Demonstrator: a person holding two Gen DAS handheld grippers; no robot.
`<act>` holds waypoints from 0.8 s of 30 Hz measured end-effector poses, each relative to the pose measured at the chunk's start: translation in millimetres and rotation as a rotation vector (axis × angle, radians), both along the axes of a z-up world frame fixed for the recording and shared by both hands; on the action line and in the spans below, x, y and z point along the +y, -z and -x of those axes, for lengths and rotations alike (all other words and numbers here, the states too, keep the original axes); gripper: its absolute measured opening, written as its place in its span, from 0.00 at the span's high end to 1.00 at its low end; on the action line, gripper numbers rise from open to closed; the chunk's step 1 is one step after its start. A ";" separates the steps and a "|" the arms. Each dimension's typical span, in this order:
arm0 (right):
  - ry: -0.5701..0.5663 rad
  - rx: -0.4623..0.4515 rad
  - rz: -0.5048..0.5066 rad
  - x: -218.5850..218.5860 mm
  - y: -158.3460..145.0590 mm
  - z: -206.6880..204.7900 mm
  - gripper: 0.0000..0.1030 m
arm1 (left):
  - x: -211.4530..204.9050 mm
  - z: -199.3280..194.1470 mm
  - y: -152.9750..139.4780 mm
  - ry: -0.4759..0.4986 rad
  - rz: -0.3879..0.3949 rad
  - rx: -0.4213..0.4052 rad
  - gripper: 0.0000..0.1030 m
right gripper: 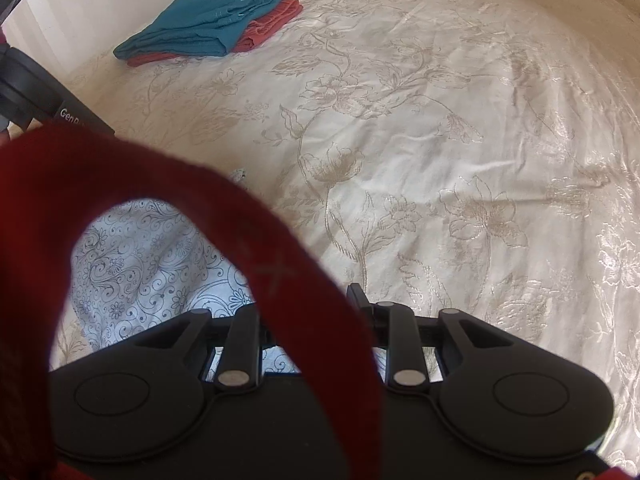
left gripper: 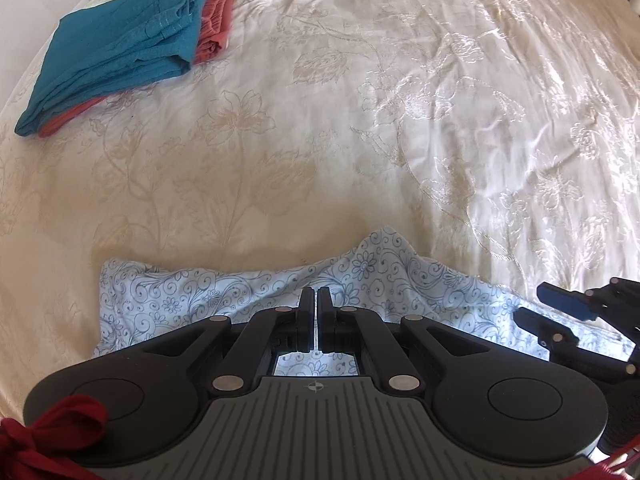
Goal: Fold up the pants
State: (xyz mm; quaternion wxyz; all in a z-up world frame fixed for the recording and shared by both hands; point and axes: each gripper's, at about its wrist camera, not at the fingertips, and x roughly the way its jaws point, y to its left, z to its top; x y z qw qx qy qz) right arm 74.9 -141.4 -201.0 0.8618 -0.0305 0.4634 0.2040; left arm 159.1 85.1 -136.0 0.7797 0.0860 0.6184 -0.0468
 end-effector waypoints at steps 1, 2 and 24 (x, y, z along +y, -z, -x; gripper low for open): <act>-0.015 -0.003 -0.001 1.4 1.1 -1.9 0.64 | -0.7 -1.1 1.3 0.003 0.000 -0.001 0.97; -0.028 -0.005 -0.001 2.7 2.0 -3.5 0.64 | -1.0 -2.0 1.9 0.006 0.002 -0.003 0.97; -0.277 -0.020 0.011 44.4 8.0 24.8 0.93 | -46.3 -19.1 19.9 0.082 0.098 0.018 0.97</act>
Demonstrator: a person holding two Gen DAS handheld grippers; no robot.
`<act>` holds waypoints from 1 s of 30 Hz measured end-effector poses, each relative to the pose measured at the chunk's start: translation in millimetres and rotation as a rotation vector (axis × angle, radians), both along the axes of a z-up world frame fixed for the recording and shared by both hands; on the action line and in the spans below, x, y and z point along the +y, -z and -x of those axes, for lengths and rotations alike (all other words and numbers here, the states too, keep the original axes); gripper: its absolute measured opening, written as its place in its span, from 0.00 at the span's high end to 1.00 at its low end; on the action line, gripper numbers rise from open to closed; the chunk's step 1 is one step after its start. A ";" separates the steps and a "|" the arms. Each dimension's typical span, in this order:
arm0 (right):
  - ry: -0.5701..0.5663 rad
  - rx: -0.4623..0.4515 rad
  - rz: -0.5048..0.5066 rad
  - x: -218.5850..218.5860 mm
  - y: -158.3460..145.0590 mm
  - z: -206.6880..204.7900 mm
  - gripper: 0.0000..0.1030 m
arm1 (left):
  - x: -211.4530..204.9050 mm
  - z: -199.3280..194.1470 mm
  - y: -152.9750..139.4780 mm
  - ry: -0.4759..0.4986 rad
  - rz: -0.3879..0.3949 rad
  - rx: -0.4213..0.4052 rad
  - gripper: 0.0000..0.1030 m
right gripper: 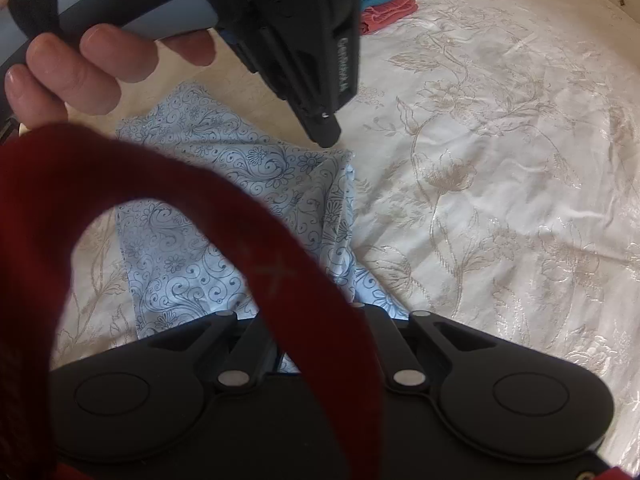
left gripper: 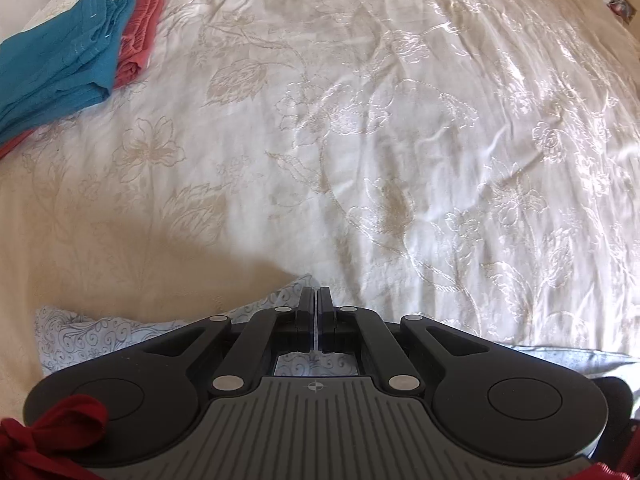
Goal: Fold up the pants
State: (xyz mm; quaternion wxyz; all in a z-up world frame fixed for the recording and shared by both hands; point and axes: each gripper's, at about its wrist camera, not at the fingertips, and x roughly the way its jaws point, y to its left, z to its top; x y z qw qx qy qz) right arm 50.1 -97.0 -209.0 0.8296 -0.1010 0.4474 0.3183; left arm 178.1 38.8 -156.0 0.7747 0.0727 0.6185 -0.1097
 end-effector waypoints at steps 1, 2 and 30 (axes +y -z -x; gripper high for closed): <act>-0.003 0.005 0.001 0.8 0.7 1.8 0.93 | -3.2 0.0 1.5 0.007 0.006 0.002 0.97; -0.006 0.008 0.003 2.8 1.8 3.7 0.93 | -6.0 0.0 4.2 0.014 0.005 0.006 0.97; 0.062 0.141 -0.121 -10.3 18.9 -90.2 0.75 | 44.0 13.6 56.7 -0.108 -0.145 0.085 0.97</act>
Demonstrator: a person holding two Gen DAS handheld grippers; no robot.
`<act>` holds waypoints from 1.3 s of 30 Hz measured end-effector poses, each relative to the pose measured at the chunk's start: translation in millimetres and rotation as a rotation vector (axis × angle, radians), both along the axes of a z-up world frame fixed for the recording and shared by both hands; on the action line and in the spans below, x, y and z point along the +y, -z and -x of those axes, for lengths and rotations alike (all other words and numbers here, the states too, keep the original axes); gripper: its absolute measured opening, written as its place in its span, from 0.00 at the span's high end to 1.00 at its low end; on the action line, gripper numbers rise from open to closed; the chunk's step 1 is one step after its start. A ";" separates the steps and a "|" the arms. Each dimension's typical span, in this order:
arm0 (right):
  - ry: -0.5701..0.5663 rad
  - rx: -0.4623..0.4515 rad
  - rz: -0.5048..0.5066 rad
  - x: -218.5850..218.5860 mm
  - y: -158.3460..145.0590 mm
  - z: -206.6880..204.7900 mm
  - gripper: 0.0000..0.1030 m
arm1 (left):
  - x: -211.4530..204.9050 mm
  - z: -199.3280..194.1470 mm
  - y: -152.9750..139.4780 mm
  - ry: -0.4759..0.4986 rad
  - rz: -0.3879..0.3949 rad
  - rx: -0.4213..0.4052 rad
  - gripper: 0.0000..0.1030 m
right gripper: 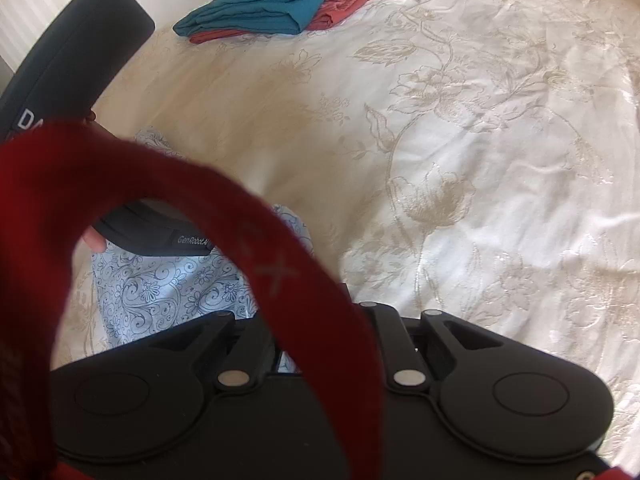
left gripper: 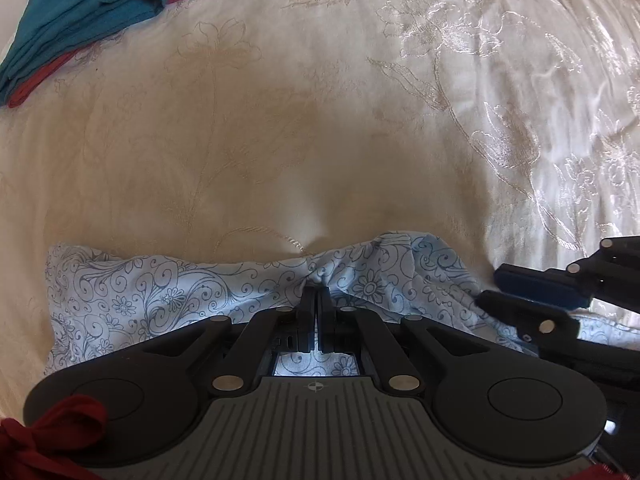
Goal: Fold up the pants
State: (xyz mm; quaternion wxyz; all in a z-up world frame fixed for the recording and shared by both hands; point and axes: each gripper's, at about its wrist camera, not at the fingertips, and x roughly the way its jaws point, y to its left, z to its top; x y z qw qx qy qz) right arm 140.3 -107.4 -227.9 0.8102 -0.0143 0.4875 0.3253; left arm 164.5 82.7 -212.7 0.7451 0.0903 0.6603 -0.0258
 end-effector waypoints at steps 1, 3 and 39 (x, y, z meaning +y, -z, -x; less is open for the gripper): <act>-0.002 0.004 0.004 2.3 2.4 0.2 0.72 | 3.8 -0.4 -0.4 -0.005 0.007 0.002 0.97; 0.003 0.017 -0.008 2.1 6.4 -0.7 0.72 | 7.4 -1.0 -1.0 -0.012 0.018 0.003 0.98; 0.309 -0.105 0.139 -77.7 -45.3 57.2 0.83 | 18.9 -40.1 -7.8 0.007 0.123 -0.025 0.97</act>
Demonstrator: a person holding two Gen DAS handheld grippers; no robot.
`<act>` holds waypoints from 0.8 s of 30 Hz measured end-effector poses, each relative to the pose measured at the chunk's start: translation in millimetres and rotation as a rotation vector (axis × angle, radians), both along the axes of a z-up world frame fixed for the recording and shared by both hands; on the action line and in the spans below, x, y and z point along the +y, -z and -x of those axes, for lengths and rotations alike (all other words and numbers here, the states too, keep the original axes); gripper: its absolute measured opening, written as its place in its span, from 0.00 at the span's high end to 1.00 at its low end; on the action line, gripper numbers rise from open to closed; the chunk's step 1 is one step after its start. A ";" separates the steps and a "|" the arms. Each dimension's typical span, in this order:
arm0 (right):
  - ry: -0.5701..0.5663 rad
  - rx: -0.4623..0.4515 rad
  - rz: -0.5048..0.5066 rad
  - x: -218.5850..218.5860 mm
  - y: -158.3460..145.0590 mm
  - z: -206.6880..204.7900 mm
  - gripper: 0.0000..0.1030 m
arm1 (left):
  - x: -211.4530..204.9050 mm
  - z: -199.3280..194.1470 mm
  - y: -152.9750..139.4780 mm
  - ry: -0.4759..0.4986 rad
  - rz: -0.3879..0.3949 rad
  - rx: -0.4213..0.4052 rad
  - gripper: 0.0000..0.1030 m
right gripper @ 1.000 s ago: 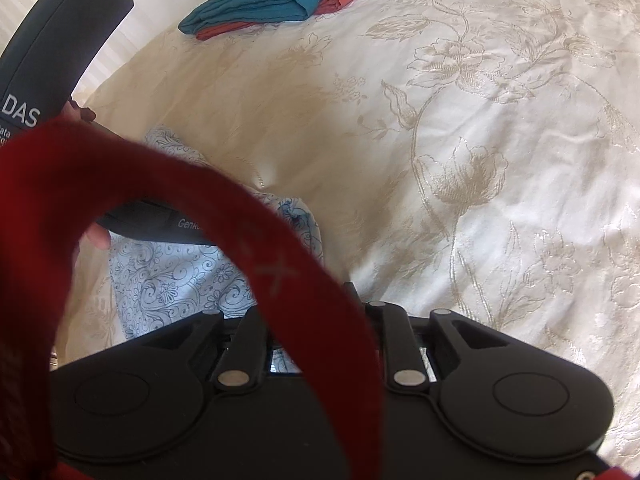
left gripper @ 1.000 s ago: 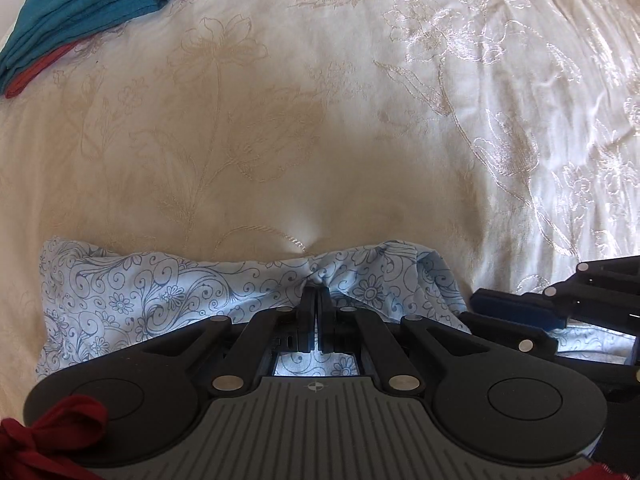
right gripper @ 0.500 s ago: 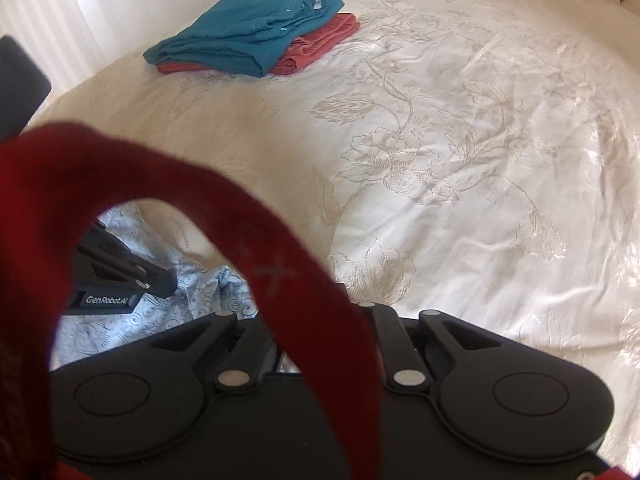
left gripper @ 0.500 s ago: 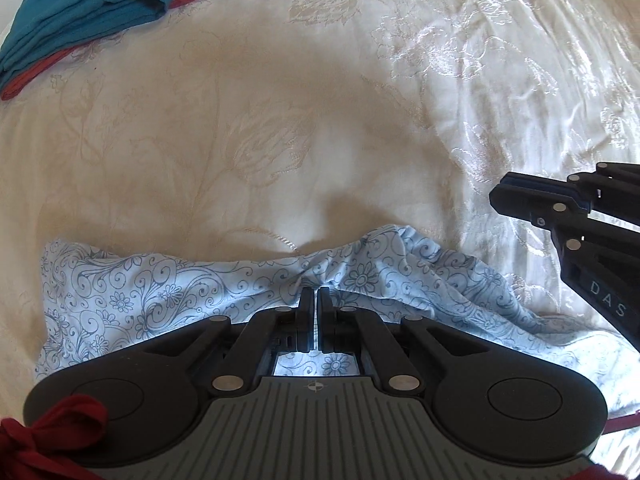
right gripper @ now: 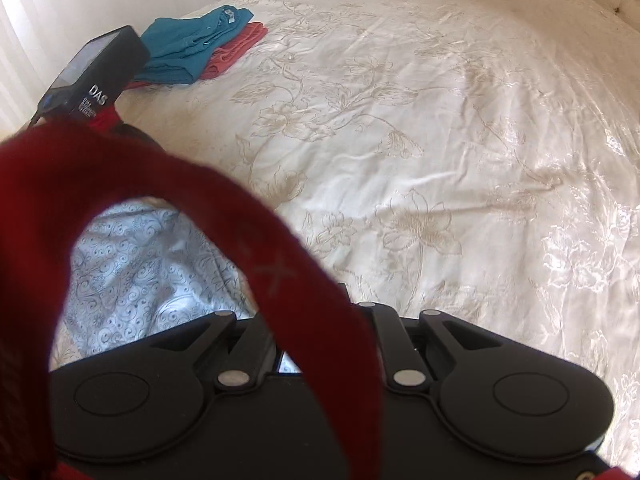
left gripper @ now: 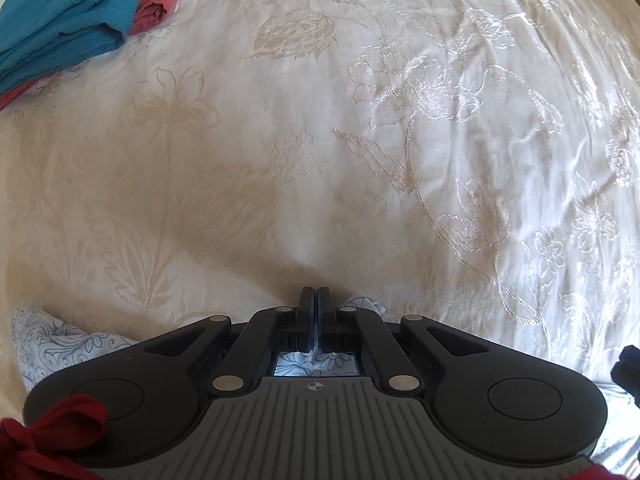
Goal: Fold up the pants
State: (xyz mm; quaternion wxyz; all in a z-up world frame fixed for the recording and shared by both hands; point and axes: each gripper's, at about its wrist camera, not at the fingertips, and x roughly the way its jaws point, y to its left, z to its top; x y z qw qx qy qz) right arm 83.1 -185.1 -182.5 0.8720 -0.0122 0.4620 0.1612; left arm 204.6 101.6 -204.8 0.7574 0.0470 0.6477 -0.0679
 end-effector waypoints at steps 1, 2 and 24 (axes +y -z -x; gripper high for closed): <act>-0.004 0.009 0.004 1.0 5.3 -2.3 0.83 | 1.0 0.6 -1.1 0.001 -0.007 0.000 0.97; -0.008 0.019 0.007 -1.2 9.5 -5.0 0.83 | 2.9 1.9 -3.6 0.003 -0.017 -0.005 0.97; -0.159 0.090 -0.133 4.8 32.7 -29.6 0.53 | 11.7 18.3 0.1 0.005 -0.046 -0.004 0.97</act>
